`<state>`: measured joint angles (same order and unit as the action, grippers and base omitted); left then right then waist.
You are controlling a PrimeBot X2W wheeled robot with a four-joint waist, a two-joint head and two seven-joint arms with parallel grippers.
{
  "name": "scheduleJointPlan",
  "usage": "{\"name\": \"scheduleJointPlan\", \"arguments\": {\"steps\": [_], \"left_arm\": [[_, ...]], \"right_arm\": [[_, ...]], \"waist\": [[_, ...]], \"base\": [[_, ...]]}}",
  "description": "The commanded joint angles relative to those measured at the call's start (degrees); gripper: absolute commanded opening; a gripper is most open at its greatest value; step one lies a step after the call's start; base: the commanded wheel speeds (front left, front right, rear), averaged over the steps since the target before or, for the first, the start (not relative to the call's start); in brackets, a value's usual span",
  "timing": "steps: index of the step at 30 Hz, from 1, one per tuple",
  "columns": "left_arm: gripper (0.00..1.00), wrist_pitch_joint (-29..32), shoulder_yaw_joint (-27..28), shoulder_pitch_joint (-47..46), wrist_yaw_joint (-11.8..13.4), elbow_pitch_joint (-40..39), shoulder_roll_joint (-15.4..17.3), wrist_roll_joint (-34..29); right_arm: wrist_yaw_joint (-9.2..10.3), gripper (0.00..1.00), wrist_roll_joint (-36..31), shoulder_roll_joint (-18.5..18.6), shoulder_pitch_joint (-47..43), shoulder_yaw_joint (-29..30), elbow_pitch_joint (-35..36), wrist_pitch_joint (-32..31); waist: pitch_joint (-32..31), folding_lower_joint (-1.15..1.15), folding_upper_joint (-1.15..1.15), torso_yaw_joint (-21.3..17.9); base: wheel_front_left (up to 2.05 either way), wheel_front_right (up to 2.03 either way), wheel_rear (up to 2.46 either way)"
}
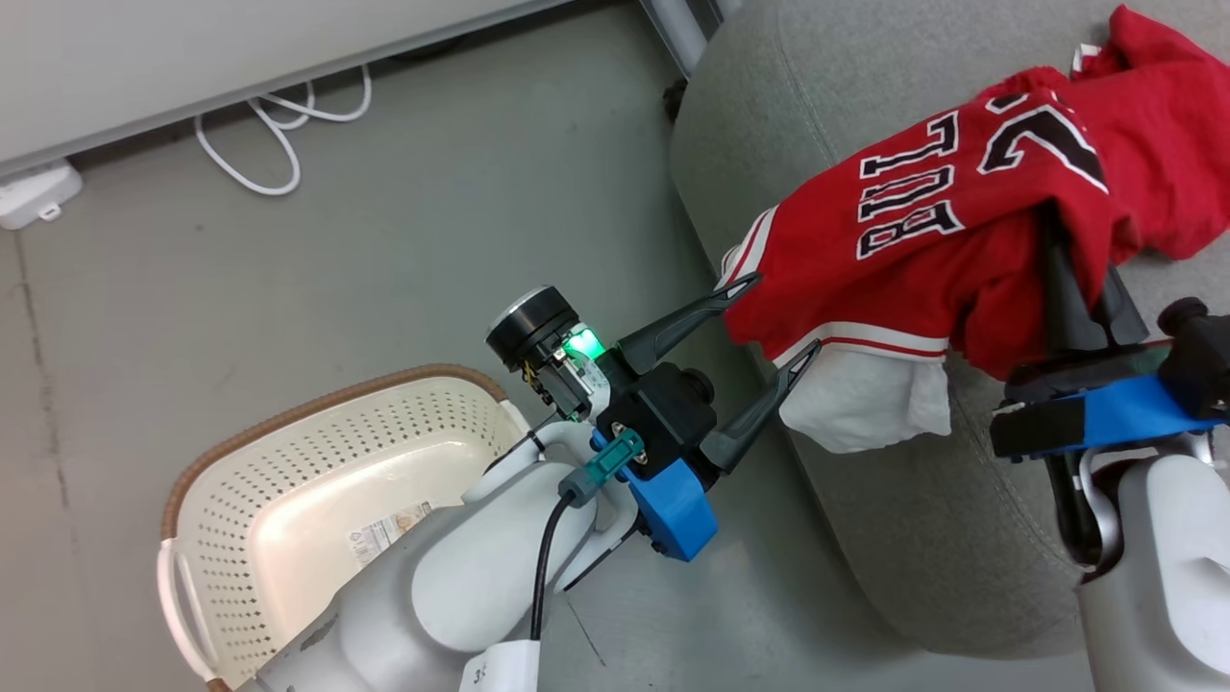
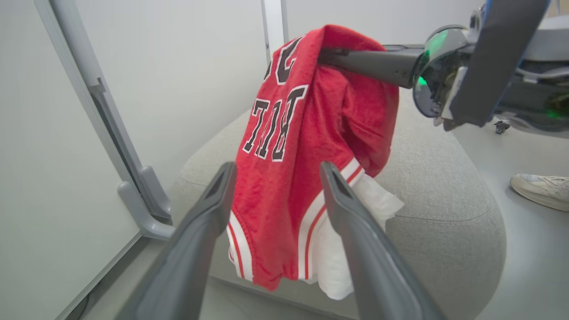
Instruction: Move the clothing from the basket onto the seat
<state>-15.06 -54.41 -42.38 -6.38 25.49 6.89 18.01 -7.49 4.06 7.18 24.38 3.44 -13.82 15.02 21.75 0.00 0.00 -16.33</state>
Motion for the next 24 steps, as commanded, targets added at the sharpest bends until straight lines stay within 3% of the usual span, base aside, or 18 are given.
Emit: {"name": "scheduleJointPlan", "arguments": {"steps": [1, 15, 24], "left_arm": [[1.00, -0.17, -0.21, -0.23, -0.23, -0.21, 0.36, -0.49], [1.00, -0.17, -0.87, -1.02, -0.56, -0.50, 0.66, -0.66], [1.00, -0.17, -0.12, -2.31, 0.01, -1.47, 1.51, -1.38]], "right_arm": [[-0.01, 0.00, 0.02, -0.28, -0.53, 0.53, 0.54, 0.22], [-0.01, 0.00, -0.73, -1.93, -1.15, 2.11, 2.27, 0.23], [-0.01, 0.00, -1.68, 2.17, 6.27, 1.95, 5.76, 0.23]], "waist": [[1.06, 0.00, 0.00, -0.98], [2.21, 0.00, 0.00, -2.18], [4.80, 0.00, 0.00, -1.84]], "base": [[0.00, 0.00, 0.00], [0.00, 0.00, 0.00], [0.00, 0.00, 0.00]]}}
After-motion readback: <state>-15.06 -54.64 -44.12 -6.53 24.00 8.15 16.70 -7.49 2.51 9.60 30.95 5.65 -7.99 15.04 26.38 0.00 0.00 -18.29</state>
